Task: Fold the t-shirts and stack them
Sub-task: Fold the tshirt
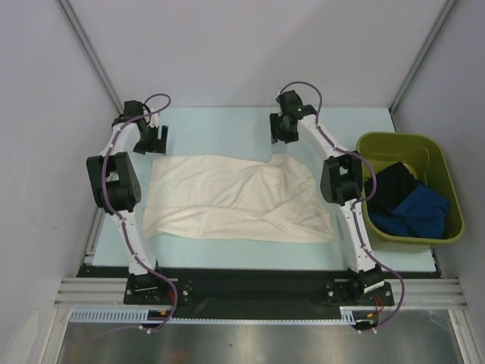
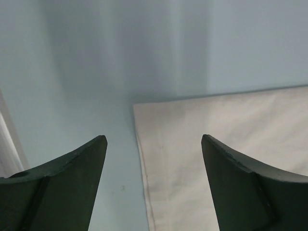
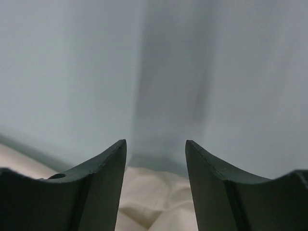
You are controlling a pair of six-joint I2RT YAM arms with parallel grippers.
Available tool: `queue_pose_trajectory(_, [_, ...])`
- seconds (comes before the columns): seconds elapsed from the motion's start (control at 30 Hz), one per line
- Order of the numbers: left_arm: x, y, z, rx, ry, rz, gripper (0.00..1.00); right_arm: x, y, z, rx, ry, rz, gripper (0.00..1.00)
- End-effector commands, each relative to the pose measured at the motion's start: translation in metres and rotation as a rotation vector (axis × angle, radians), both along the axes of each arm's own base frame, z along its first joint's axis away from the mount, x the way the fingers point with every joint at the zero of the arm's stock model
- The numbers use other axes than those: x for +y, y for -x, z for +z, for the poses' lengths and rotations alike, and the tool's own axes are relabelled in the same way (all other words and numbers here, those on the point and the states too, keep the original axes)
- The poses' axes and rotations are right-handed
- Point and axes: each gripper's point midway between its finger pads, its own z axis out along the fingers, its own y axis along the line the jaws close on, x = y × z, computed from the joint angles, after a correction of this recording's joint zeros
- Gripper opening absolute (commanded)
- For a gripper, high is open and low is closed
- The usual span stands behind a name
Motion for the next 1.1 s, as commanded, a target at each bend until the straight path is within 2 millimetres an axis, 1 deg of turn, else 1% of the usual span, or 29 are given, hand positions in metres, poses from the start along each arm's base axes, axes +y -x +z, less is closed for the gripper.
queue_pose_trajectory(0.0, [0.005,-0.014,0.003,-0.019,0.017,0.051,0.85,0.011,-0.001,-0.006,0.001,0.004,0.079,0.58])
queue_pose_trajectory(0.03, [0.006,-0.012,-0.006,0.0,0.016,0.053,0.85,0.014,0.002,-0.01,0.014,-0.011,0.098,0.59])
queue_pose_trajectory(0.07, [0.007,-0.01,-0.01,0.013,0.016,0.054,0.85,0.015,0.005,-0.013,0.025,-0.015,0.105,0.59])
queue_pose_trajectory(0.1, [0.006,-0.007,-0.016,0.027,0.019,0.053,0.85,0.016,0.011,-0.019,0.049,-0.015,0.115,0.59])
queue_pose_trajectory(0.17, [0.013,-0.006,-0.023,0.03,0.016,0.061,0.85,0.016,0.02,-0.024,0.084,-0.021,0.135,0.57])
queue_pose_trajectory(0.2, [0.015,-0.003,-0.028,0.039,0.013,0.059,0.85,0.015,0.025,-0.03,0.104,-0.011,0.147,0.57])
queue_pose_trajectory(0.23, [0.014,-0.002,-0.033,0.045,0.024,0.051,0.85,0.013,0.031,-0.033,0.129,-0.007,0.158,0.56])
queue_pose_trajectory(0.3, [0.011,-0.001,-0.036,0.056,0.042,0.02,0.83,0.011,0.036,-0.034,0.15,0.006,0.162,0.49])
queue_pose_trajectory(0.37, [0.001,0.003,-0.042,0.074,0.086,-0.014,0.8,0.005,0.042,-0.034,0.177,0.019,0.157,0.46])
queue_pose_trajectory(0.4, [-0.002,0.006,-0.045,0.083,0.099,-0.026,0.77,0.004,0.043,-0.028,0.173,0.014,0.157,0.46])
queue_pose_trajectory(0.43, [-0.004,0.006,-0.046,0.083,0.106,-0.037,0.74,0.006,0.046,-0.027,0.184,-0.005,0.166,0.46])
queue_pose_trajectory(0.47, [-0.006,0.005,-0.047,0.076,0.118,-0.045,0.7,0.005,0.046,-0.025,0.184,-0.018,0.16,0.43])
queue_pose_trajectory(0.5, [-0.007,0.007,-0.05,0.082,0.123,-0.05,0.59,0.005,0.046,-0.02,0.176,-0.028,0.162,0.4])
queue_pose_trajectory(0.53, [-0.009,0.006,-0.05,0.079,0.129,-0.057,0.52,0.006,0.046,-0.02,0.173,-0.032,0.165,0.35])
queue_pose_trajectory(0.57, [-0.01,0.005,-0.05,0.077,0.137,-0.065,0.46,0.006,0.045,-0.017,0.172,-0.036,0.164,0.26])
queue_pose_trajectory(0.6, [-0.015,0.003,-0.046,0.064,0.156,-0.085,0.3,0.005,0.045,-0.015,0.171,-0.039,0.159,0.2])
queue_pose_trajectory(0.63, [-0.017,0.003,-0.042,0.055,0.166,-0.093,0.17,0.007,0.044,-0.01,0.165,-0.057,0.157,0.13])
queue_pose_trajectory(0.67, [-0.019,0.002,-0.039,0.043,0.177,-0.104,0.01,0.008,0.043,-0.006,0.165,-0.077,0.135,0.0])
queue_pose_trajectory(0.7, [-0.02,0.001,-0.035,0.032,0.178,-0.109,0.0,0.006,0.041,-0.001,0.157,-0.1,0.117,0.0])
queue_pose_trajectory(0.73, [-0.02,-0.001,-0.026,0.011,0.171,-0.113,0.0,0.007,0.033,0.017,0.108,-0.138,0.108,0.0])
queue_pose_trajectory(0.8, [-0.017,-0.002,-0.019,-0.016,0.149,-0.117,0.0,0.004,0.027,0.033,0.076,-0.191,0.049,0.0])
queue_pose_trajectory(0.83, [-0.015,-0.004,-0.005,-0.048,0.132,-0.119,0.0,-0.004,0.015,0.047,0.025,-0.223,0.024,0.0])
queue_pose_trajectory(0.87, [-0.013,-0.007,0.002,-0.076,0.113,-0.122,0.0,-0.008,0.012,0.073,-0.026,-0.256,0.003,0.0])
queue_pose_trajectory(0.9, [-0.01,-0.005,0.004,-0.085,0.096,-0.129,0.0,-0.012,0.012,0.077,-0.031,-0.278,-0.026,0.0])
queue_pose_trajectory(0.93, [-0.006,-0.005,0.017,-0.115,0.064,-0.123,0.0,-0.02,0.004,0.091,-0.079,-0.305,-0.041,0.0])
queue_pose_trajectory(0.97, [-0.004,-0.008,0.025,-0.142,0.048,-0.124,0.0,-0.024,0.005,0.109,-0.114,-0.322,-0.049,0.0])
queue_pose_trajectory(1.0, [-0.002,-0.007,0.029,-0.149,0.031,-0.131,0.01,-0.026,0.007,0.11,-0.115,-0.329,-0.05,0.0])
queue_pose_trajectory(1.03, [0.001,-0.007,0.041,-0.174,0.014,-0.132,0.0,-0.031,0.007,0.116,-0.128,-0.34,-0.053,0.0])
queue_pose_trajectory(1.07, [0.001,-0.006,0.047,-0.188,0.007,-0.135,0.0,-0.033,0.01,0.123,-0.136,-0.34,-0.054,0.0])
